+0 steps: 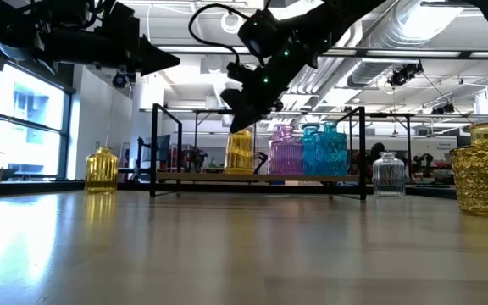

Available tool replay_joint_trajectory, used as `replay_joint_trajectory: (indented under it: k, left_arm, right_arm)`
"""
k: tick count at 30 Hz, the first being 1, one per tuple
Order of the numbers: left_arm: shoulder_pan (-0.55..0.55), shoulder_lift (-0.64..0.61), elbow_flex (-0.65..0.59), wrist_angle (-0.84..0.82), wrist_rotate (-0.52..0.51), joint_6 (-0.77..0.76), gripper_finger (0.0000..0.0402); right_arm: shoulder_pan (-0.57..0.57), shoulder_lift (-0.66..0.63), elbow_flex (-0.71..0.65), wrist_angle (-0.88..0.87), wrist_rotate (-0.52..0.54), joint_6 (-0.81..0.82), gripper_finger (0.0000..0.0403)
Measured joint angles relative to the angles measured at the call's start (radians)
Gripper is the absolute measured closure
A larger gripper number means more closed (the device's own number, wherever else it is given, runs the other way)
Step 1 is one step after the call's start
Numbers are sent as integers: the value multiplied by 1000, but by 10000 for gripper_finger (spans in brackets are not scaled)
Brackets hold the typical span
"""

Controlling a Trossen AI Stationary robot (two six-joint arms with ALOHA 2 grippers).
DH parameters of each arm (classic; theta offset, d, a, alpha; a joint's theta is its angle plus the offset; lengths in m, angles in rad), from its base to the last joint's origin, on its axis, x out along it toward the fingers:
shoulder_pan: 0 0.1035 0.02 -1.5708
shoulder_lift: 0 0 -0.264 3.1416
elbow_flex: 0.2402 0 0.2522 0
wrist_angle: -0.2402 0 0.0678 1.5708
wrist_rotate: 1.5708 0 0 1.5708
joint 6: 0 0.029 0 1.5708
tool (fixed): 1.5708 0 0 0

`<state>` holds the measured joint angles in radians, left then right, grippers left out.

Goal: Sort vases onto shelf
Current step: Put the bottom left yellow vase on the shelf

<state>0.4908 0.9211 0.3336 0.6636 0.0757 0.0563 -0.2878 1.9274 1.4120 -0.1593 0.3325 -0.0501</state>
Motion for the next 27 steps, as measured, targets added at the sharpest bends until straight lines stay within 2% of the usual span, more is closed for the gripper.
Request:
replay_joint_trajectory:
  k: [6, 13, 17, 23, 27]
  left_arm:
    - [0, 0, 0, -3, 0, 8, 401]
    - [0, 0, 0, -8, 0, 16, 401]
    - [0, 0, 0, -8, 0, 16, 401]
    - [0, 0, 0, -8, 0, 16, 401]
    - [0, 0, 0, -8, 0, 16, 401]
  right_arm:
    - [0, -10, 22, -50, -8, 15, 402]
    - [-9, -50, 178, -233, -5, -21, 384]
    - [-55, -48, 232, -299, -56, -37, 392]
    - [-111, -37, 235, -355, -182, -33, 401]
    - [-118, -19, 235, -355, -211, -29, 402]
